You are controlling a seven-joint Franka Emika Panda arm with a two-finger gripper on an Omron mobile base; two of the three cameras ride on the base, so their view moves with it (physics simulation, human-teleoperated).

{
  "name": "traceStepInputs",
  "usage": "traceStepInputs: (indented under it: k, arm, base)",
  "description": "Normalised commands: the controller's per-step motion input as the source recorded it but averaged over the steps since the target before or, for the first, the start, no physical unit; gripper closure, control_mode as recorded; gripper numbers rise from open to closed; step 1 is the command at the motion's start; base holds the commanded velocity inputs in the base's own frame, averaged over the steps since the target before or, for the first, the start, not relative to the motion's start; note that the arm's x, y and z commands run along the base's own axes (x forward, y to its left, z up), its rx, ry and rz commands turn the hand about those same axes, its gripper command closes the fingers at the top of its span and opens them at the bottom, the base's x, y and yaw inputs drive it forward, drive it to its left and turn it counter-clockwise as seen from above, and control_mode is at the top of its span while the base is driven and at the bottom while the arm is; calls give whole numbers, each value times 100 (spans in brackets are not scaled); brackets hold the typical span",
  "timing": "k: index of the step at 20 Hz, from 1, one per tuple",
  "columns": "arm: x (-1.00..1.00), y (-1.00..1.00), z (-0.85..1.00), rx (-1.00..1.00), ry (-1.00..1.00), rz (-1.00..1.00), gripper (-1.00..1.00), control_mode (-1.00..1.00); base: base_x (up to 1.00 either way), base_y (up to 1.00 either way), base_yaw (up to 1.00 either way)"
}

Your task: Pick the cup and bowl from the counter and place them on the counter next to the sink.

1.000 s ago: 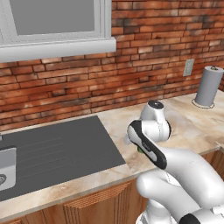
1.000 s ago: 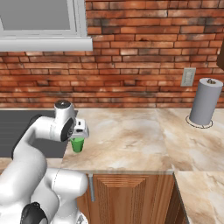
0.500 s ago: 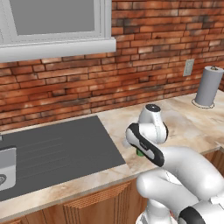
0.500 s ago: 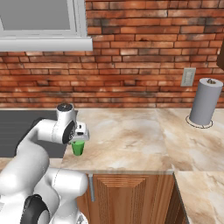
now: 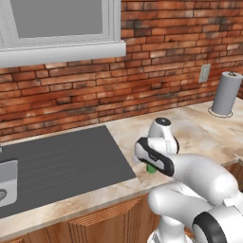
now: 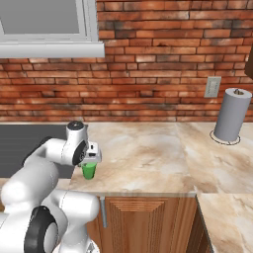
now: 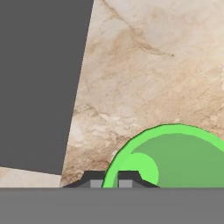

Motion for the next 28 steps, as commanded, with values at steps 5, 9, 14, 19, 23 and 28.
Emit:
traceStepInputs:
  k: [5, 9, 14, 19, 23, 28]
  arm:
    - [14, 0, -24, 0, 0, 2, 100, -100]
    - [2, 0, -6, 0, 0, 0, 100, -100]
    - [0, 0, 0, 0, 0, 0, 100, -100]
    - [0, 0, 0, 0, 0, 0, -100, -100]
    - [0, 1, 0, 0, 0, 0, -100, -100]
    - [0, 0, 0, 0, 0, 0, -100, -100]
  base:
    - [0, 0, 0]
    - [0, 0, 0]
    - [0, 0, 0]
    - [0, 0, 0]
    - [0, 0, 0]
    - [0, 0, 0]
